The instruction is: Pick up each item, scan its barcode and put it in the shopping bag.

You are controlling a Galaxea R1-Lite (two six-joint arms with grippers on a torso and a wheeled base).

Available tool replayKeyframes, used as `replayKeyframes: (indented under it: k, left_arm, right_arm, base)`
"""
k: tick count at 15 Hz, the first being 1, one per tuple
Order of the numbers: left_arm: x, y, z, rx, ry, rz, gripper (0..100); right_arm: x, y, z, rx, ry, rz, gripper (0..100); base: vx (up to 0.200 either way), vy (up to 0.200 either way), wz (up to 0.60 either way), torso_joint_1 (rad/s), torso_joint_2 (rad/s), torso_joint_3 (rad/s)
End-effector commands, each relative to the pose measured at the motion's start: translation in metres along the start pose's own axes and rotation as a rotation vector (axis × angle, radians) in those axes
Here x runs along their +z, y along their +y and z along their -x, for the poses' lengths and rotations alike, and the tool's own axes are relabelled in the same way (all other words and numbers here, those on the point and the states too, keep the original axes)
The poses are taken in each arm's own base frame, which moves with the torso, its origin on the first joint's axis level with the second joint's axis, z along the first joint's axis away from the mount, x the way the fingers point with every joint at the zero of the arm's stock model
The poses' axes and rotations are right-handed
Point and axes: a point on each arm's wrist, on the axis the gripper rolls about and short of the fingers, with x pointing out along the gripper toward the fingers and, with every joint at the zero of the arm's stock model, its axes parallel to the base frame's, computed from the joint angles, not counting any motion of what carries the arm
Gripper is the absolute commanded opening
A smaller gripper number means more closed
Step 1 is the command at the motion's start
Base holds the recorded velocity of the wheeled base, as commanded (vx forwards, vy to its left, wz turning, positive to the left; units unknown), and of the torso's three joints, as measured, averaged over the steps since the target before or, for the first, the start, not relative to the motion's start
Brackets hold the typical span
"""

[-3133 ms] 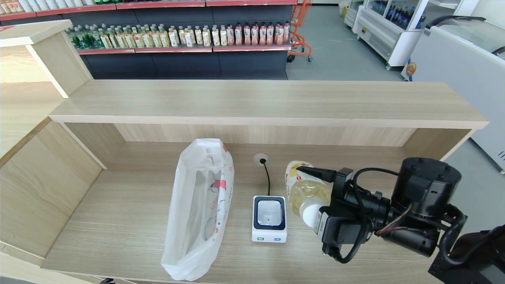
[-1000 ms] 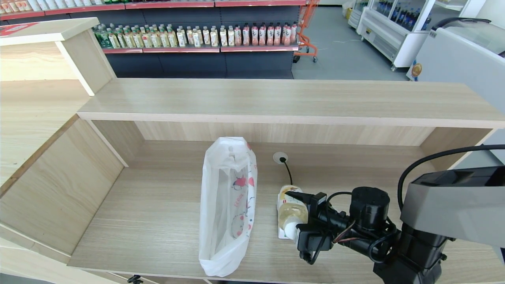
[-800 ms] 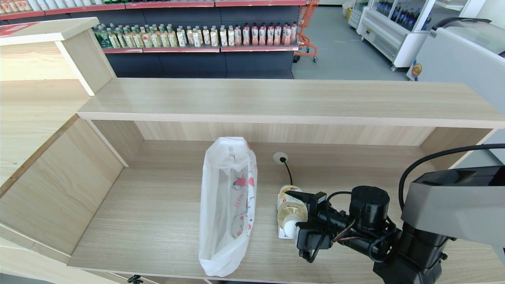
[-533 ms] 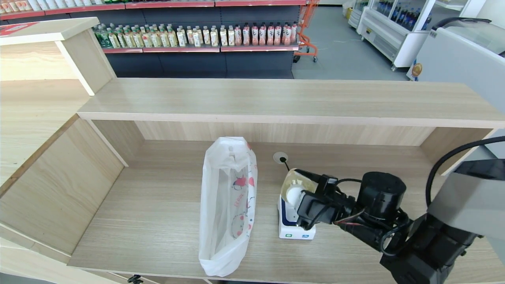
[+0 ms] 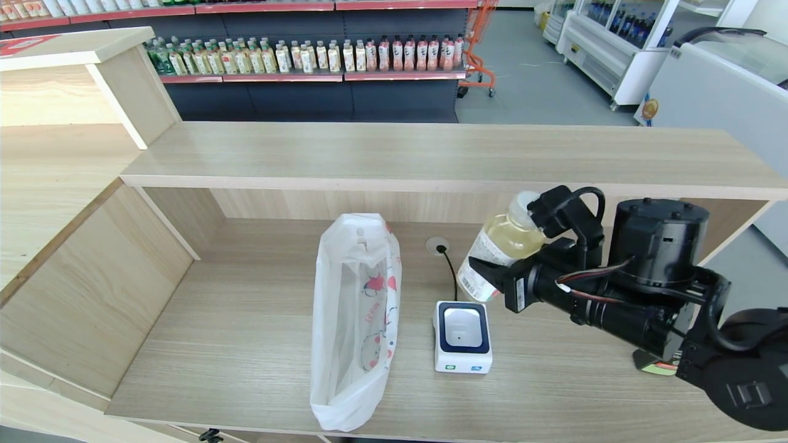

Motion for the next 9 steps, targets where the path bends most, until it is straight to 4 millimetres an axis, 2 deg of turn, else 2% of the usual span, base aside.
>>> replayKeyframes:
  k: [1,5,7,9]
  left_arm:
    - [0.0,0.0,0.0,0.0,0.0,0.001,100]
    - [0.0,0.0,0.0,0.0,0.0,0.001,100]
    - [0.0,0.0,0.0,0.0,0.0,-0.001,100]
    - [0.0,0.0,0.0,0.0,0.0,0.001,100]
  right_arm:
    - [0.011,0.0,0.008,0.025,-0.039,-0.027,0]
    - [0.007,0.013,0.0,0.11,-0.03,-0.02,0]
    - [0.002,0.017,-0.01,0.121,-0.016,-0.014,0]
    - [0.005,0.022,-0.018,0.134,-0.025,-0.012,0]
  base:
    - [0.0,0.0,0.0,0.0,0.0,0.0]
    - [0.0,0.0,0.0,0.0,0.0,0.0]
    - [0.0,0.0,0.0,0.0,0.0,0.0]
    - [0.0,0.2,0.0,0.002,0.0,0.002]
